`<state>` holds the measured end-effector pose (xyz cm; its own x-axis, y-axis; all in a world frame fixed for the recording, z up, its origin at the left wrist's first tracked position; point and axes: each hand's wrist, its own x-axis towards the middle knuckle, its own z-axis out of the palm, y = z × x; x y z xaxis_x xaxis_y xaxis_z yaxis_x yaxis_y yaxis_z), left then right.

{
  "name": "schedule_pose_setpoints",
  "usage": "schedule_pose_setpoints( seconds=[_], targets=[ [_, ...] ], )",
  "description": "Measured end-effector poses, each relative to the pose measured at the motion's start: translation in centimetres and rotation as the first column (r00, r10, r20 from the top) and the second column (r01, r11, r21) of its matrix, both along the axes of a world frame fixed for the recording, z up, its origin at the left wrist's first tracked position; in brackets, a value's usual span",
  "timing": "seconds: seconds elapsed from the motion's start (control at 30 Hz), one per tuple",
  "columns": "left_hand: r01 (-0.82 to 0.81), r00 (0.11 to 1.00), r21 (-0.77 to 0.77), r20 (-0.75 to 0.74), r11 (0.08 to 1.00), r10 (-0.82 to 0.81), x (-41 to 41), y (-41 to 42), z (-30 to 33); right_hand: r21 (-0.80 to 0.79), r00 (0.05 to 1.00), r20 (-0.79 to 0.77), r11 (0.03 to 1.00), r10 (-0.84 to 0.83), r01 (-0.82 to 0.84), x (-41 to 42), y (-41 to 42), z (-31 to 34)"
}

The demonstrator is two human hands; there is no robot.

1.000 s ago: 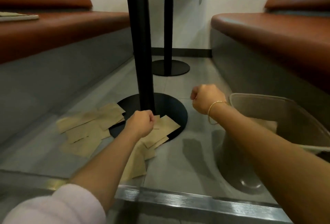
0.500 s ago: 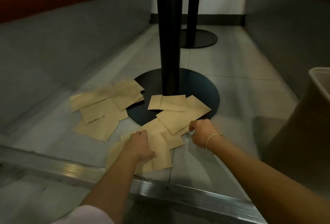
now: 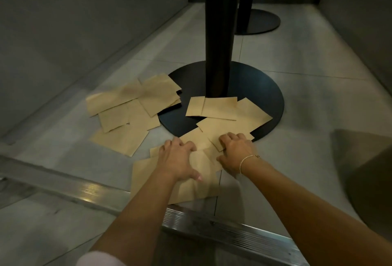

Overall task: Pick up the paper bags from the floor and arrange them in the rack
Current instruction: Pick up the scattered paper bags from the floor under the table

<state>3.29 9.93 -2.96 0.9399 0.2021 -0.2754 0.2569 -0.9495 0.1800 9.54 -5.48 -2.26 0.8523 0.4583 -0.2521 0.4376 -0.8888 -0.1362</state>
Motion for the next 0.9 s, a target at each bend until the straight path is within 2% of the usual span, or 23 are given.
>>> schedule_pose_setpoints(
  seconds=[0.27,0.47,0.67,0.73,0.9],
  targets=[
    [-0.077,0.994,0.046,-0.079,0.996,0.081,0.5,-0.4,-0.1,-0.058,0.986,0.165,0.998,0.017,-0.007,0.3,0.5,-0.4],
    [-0.002,0.997,0.086,-0.08,0.996,0.009,0.1,-0.7,0.3,-0.086,0.986,0.163,0.995,-0.037,0.051,-0.1,-0.1,1.4],
    [0.106,0.994,0.133,-0.008,0.985,-0.106,-0.9,-1.0,1.7,-0.028,0.984,0.165,0.997,-0.063,0.069,-1.2,-2.3,6.0],
    [0.104,0.994,0.092,0.013,0.99,-0.106,-1.4,-0.9,2.9,0.002,0.982,0.181,0.998,-0.058,0.059,-1.6,-3.0,7.5],
    [0.001,0.997,-0.151,0.071,0.988,0.01,-2.2,-1.6,6.8,0.053,0.963,0.267,0.998,-0.036,0.023,-2.7,-5.0,11.7]
  ],
)
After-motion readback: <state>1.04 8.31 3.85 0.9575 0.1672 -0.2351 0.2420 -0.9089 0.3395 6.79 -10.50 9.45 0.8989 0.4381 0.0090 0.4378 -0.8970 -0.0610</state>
